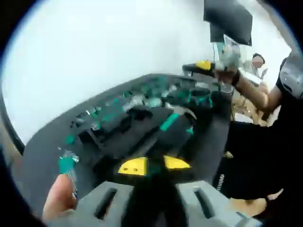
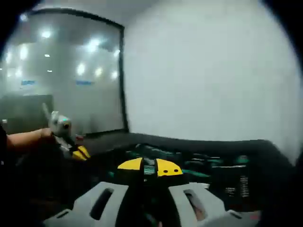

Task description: Pick up the tools and put them into their designated positions in the toolbox.

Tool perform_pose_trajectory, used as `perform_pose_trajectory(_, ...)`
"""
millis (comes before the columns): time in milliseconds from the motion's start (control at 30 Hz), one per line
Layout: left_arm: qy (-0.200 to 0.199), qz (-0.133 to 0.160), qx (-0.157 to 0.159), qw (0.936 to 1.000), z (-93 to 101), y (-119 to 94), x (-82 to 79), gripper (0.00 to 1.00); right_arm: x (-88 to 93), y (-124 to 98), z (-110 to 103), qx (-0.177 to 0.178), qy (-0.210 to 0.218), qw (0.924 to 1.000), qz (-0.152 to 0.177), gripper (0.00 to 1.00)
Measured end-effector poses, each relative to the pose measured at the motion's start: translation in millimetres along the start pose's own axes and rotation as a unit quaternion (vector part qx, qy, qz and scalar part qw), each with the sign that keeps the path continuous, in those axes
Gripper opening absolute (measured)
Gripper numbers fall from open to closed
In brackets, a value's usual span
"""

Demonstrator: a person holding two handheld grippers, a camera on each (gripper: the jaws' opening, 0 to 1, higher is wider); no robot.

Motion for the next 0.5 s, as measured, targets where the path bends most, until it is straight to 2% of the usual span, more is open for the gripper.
perform_pose_trajectory(33, -0.003, -0.006, -0.001, 1.0000, 1.0, 0.2, 0.3, 0.00, 7.6, 23.9, -18.6, -0.037, -0.016, 0.9985, -0.036, 0.05)
perform_pose_trajectory(67, -0.019, -0.014, 0.010, 0.9997, 4.8, -1.0, 1.4, 0.00, 15.3, 38.2, -33.4, -0.076, -0.020, 0.9950, -0.060, 0.06)
perform_pose_trajectory(100, -0.032, -0.022, 0.023, 0.9990, 7.4, -8.6, 6.2, 0.00, 25.7, 58.3, -47.3, -0.113, -0.010, 0.9886, -0.099, 0.06)
perform_pose_trajectory(133, -0.053, -0.037, 0.040, 0.9971, 11.9, -11.1, 10.2, 0.00, 30.9, 70.7, -52.9, -0.122, -0.005, 0.9859, -0.114, 0.06)
perform_pose_trajectory(167, -0.069, -0.100, 0.046, 0.9915, 15.1, -12.3, 23.3, 0.00, 35.3, 82.3, -55.1, -0.123, 0.000, 0.9846, -0.124, 0.06)
perform_pose_trajectory(200, -0.061, 0.004, 0.038, 0.9974, 12.4, -0.8, 8.1, 0.00, 43.3, 94.8, -59.6, -0.130, 0.002, 0.9790, -0.157, 0.06)
perform_pose_trajectory(233, -0.046, -0.049, 0.025, 0.9974, 12.8, -8.5, 19.1, 0.00, 48.2, 100.6, -64.8, -0.142, 0.006, 0.9740, -0.176, 0.06)
perform_pose_trajectory(267, -0.031, -0.057, 0.021, 0.9977, 11.9, -10.9, 21.2, 0.00, 53.8, 106.3, -75.3, -0.167, 0.009, 0.9660, -0.197, 0.04)
perform_pose_trajectory(300, -0.045, -0.051, 0.018, 0.9975, 11.8, -11.3, 21.9, 0.00, 56.9, 109.3, -79.4, -0.172, 0.001, 0.9637, -0.204, 0.00)
perform_pose_trajectory(367, -0.048, -0.052, 0.008, 0.9975, 13.0, -14.1, 23.1, 0.00, 68.0, 110.8, -90.3, -0.185, -0.034, 0.9535, -0.235, 0.00)
perform_pose_trajectory(400, -0.031, -0.064, -0.006, 0.9974, 10.9, -18.1, 23.8, 0.00, 67.9, 114.4, -97.9, -0.193, -0.030, 0.9594, -0.203, 0.00)
perform_pose_trajectory(433, -0.019, -0.059, -0.017, 0.9979, 8.0, -24.5, 19.9, 0.00, 69.6, 112.9, -94.0, -0.184, -0.052, 0.9568, -0.219, 0.00)
perform_pose_trajectory(467, -0.019, -0.032, -0.026, 0.9990, 5.2, -28.5, 12.3, 0.00, 69.6, 99.9, -97.0, -0.181, -0.049, 0.9569, -0.222, 0.00)
perform_pose_trajectory(500, -0.027, 0.021, -0.041, 0.9986, 1.3, -32.7, -2.2, 0.00, 69.1, 98.9, -96.7, -0.180, -0.046, 0.9568, -0.224, 0.00)
Point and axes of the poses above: the point that each gripper's makers call its tool centre point, and the gripper's own axes: y roughly forward along the fingers, z roughly to its right, x roughly out of its underside, the point moved 7 cm from there along -y, roughly backward along the fingers, and after that the axes turned 3 degrees about y, right-handed, at the moved point
